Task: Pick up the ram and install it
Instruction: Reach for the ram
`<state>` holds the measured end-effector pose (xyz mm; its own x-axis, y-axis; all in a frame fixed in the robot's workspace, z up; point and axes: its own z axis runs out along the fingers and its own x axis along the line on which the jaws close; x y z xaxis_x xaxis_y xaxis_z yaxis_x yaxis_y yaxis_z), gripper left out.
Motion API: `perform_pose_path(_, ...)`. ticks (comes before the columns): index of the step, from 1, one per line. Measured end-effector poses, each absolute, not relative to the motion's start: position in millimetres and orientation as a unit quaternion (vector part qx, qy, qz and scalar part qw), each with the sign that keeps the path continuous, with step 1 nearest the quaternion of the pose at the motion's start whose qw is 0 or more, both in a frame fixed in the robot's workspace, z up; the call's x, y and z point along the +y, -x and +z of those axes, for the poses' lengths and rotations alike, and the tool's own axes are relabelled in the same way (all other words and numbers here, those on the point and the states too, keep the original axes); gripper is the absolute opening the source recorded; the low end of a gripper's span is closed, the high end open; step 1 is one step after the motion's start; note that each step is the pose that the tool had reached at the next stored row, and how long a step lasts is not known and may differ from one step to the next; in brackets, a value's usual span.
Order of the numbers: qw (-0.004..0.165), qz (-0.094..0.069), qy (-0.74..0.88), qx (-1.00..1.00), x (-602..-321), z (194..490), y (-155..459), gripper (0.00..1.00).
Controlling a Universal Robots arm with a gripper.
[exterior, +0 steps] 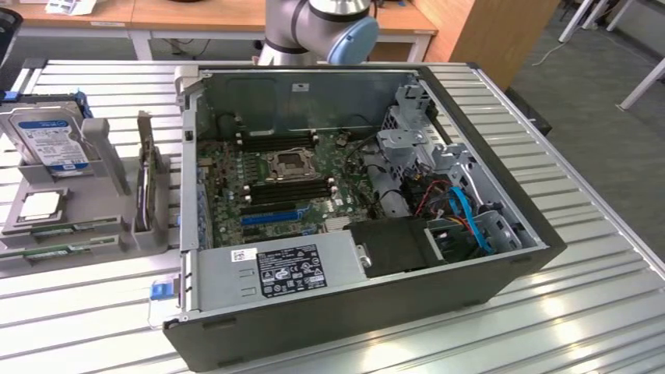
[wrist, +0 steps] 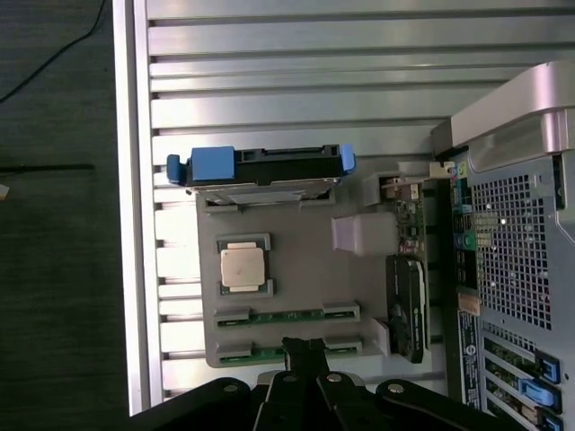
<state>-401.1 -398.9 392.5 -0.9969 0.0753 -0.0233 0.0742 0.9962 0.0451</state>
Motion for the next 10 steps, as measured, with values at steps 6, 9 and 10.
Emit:
perform_pose_path(6,0.013,0.022,-0.037,0.999,-398.9,392.5,403.7,0.10)
perform_pose_path(9,0.012,0.022,-0.037,0.999,-398.9,392.5,403.8,0.10)
perform_pose_path(10,0.012,0.022,-0.037,0.999,-398.9,392.5,403.8,0.10)
